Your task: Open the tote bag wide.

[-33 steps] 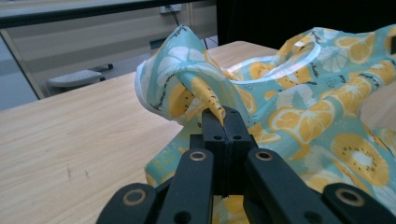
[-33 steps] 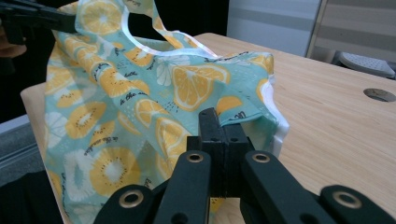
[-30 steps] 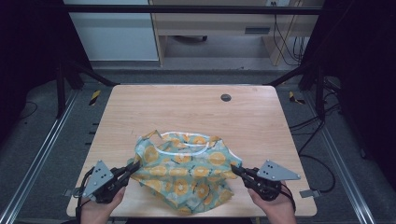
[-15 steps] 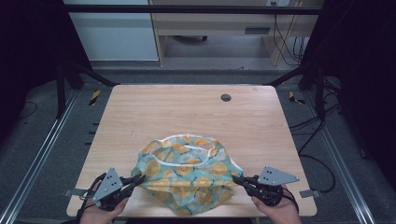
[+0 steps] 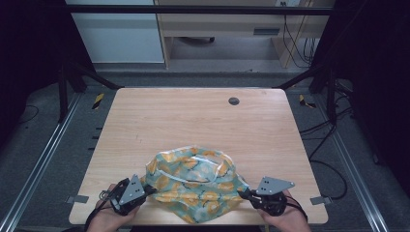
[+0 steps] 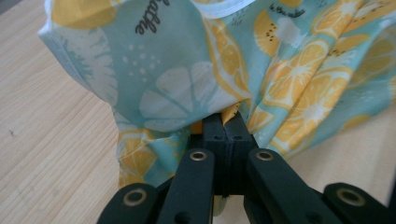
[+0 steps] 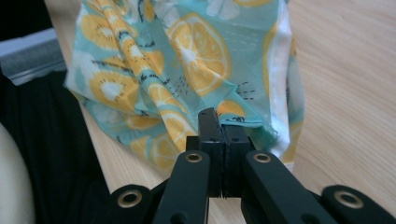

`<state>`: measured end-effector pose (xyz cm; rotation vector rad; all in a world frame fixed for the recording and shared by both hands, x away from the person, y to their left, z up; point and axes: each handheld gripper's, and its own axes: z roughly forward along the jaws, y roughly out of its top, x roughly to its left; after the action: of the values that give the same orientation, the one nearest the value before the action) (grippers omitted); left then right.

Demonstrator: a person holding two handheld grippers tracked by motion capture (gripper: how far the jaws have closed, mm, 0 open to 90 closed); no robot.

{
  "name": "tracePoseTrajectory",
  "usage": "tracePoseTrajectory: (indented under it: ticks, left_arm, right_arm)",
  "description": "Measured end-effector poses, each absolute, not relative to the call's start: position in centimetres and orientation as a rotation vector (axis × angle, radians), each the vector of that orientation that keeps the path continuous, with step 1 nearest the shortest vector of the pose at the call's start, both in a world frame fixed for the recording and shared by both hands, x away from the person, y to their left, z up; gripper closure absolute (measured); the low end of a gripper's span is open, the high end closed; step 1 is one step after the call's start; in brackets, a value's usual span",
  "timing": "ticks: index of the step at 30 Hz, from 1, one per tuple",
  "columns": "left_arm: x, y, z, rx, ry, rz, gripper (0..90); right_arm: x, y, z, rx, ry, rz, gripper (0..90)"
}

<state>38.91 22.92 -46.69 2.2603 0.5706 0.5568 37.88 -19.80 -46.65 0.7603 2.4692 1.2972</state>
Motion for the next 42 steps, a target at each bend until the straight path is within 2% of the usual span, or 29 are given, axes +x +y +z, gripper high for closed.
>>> tracePoseTrajectory:
  ticks: [8,20,22,24,27,28,29,30,36,42]
  left_arm:
    - [40.8,22.4,-47.9,2.303,0.636,0.567,90.0]
    - [43.4,21.2,-48.3,2.283,0.706,0.575,89.1]
    - [43.2,21.0,-48.3,2.301,0.697,0.586,87.2]
    - [43.0,21.0,-48.1,2.279,0.708,0.579,82.2]
    - [42.6,21.5,-47.4,2.233,0.75,0.611,68.9]
    - [42.6,21.5,-47.4,2.233,0.75,0.611,61.4]
    - [42.5,21.8,-47.2,2.215,0.772,0.615,61.4]
    - [42.2,22.1,-47.0,2.178,0.807,0.613,52.6]
    - [41.5,23.1,-46.4,2.118,0.87,0.588,36.4]
    - [41.0,23.4,-45.4,2.063,0.87,0.577,30.8]
  right_arm:
    - [39.3,-19.1,-47.6,0.824,2.501,1.194,89.4]
    - [41.1,-18.8,-48.0,0.901,2.464,1.143,87.4]
    - [41.1,-19.0,-47.9,0.92,2.451,1.14,80.8]
    - [40.9,-19.3,-47.7,0.946,2.432,1.156,70.1]
    - [40.3,-19.6,-47.3,0.974,2.387,1.154,48.2]
    - [40.3,-19.6,-47.3,0.974,2.387,1.154,48.2]
    - [39.9,-19.7,-47.2,0.98,2.367,1.148,40.8]
    - [39.4,-19.8,-47.0,0.994,2.346,1.143,29.8]
    - [38.6,-20.2,-46.1,0.999,2.302,1.181,16.2]
    - [37.8,-20.3,-44.5,0.994,2.286,1.239,15.8]
